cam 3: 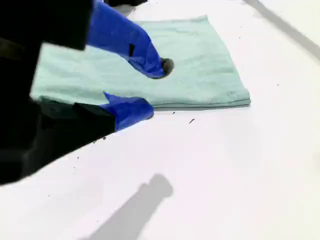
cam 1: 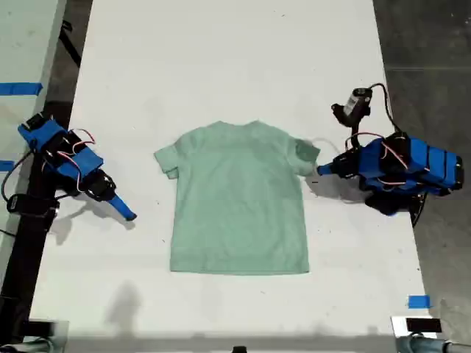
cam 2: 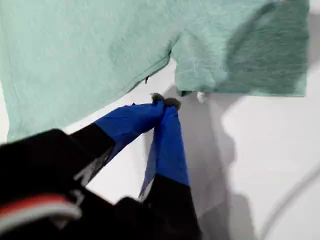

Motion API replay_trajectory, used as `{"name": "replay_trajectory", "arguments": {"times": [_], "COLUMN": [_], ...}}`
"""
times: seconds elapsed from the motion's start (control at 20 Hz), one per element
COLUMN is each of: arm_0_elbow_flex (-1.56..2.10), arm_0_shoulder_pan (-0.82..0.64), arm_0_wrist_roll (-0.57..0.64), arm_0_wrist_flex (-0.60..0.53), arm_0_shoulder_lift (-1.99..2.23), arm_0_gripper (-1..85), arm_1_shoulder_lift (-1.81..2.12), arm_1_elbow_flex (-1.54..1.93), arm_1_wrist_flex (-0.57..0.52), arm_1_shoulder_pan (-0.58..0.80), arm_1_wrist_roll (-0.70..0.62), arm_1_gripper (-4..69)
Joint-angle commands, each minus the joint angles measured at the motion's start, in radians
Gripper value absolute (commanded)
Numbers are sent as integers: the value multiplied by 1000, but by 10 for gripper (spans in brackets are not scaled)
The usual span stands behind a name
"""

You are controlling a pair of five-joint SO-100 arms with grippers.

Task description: Fold tshirt

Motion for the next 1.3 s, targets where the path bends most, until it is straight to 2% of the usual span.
{"name": "replay_trajectory", "arguments": {"times": [0.0,0.25,0.35,0.5,0.6,0.8,0.9,0.95,1.0,1.05,1.1,1.15,1.2,1.25], "arm_0_elbow_flex": [6,3,5,5,5,3,-3,-3,-3,-2,-5,-3,-5,-5], "arm_0_shoulder_pan": [-63,-558,-597,-634,-660,-703,-706,-660,-653,-713,-729,-715,-667,-643], "arm_0_wrist_roll": [35,40,38,38,38,38,38,38,11,3,-21,-14,-14,-12], "arm_0_wrist_flex": [-3,-3,-2,-2,-2,-3,-18,-23,-20,-9,-25,-87,-127,-166], "arm_0_shoulder_lift": [103,103,103,103,103,103,103,103,104,104,104,104,104,104], "arm_0_gripper": [91,117,125,126,126,127,128,134,86,1,1,1,7,55], "arm_1_shoulder_lift": [78,78,78,78,78,81,81,83,83,83,83,83,83,83], "arm_1_elbow_flex": [21,21,21,21,21,23,26,18,8,14,12,5,-3,-14], "arm_1_wrist_flex": [21,21,21,23,23,11,8,11,25,31,31,26,34,34], "arm_1_shoulder_pan": [-9,-9,-8,-29,-35,-51,-74,-69,-69,-72,-60,-60,-67,-71], "arm_1_wrist_roll": [-12,-11,-2,255,376,270,828,884,816,759,758,773,804,782], "arm_1_gripper": [8,8,8,8,10,15,22,31,35,35,27,-8,-15,-15]}}
